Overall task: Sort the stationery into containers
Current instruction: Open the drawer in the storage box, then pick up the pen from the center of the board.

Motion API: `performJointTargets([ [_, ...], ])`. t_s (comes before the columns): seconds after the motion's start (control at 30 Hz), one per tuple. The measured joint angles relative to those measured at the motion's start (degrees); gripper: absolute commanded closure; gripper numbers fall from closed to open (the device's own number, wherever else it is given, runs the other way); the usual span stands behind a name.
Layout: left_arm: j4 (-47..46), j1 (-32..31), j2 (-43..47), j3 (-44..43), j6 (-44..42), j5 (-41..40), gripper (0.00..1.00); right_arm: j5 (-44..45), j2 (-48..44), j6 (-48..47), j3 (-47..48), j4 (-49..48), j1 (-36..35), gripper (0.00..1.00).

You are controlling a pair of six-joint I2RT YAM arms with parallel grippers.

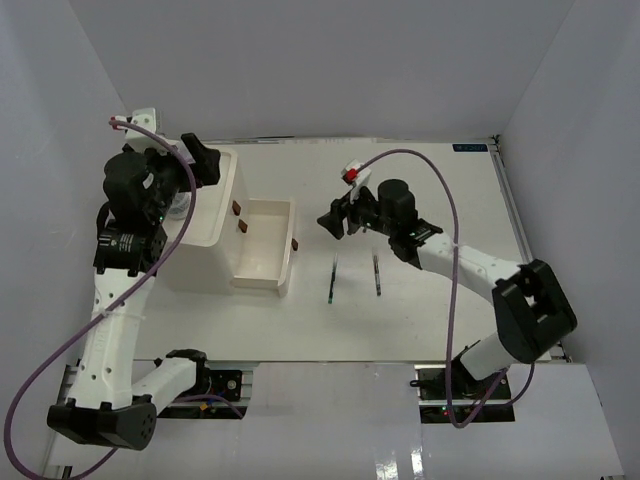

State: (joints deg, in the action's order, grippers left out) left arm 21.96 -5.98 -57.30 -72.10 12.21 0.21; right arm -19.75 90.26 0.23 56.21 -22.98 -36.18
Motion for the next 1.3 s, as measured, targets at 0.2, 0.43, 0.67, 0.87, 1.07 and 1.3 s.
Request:
performJointTargets([
  [0.2, 6.12, -11.47, -6.36, -9.64, 5.7, 2.23, 0.02, 16.59, -17.46, 6.12, -7.34, 8.9, 0.96, 0.16],
  [0.43, 9.66, -29.83, -19.3, -10.58, 11.96, -2.4, 0.02, 35.91, -37.57, 11.63, -17.55, 19.04, 1.84, 0.1],
  [0.67, 8.52, -38.75, -29.07, -6.05, 18.71, -9.18, 0.09, 46.03, -54.64, 14.01, -29.14, 22.12, 1.97, 0.1],
  [0.87, 6.84, -44.7, -39.52, -5.53, 22.71, -13.79, 0.22, 48.96, -60.02, 16.22, -34.95, 23.47, 1.99, 0.1],
  [1.07, 6.45, -46.23, -45.59, -3.32, 25.55, -17.46, 0.33, 48.98, -59.78, 17.51, -36.44, 24.48, 1.99, 0.1],
  [1.3, 6.01, -46.95, -50.49, -3.23, 27.08, -20.0, 0.45, 48.98, -59.91, 17.81, -36.7, 24.59, 1.99, 0.1],
])
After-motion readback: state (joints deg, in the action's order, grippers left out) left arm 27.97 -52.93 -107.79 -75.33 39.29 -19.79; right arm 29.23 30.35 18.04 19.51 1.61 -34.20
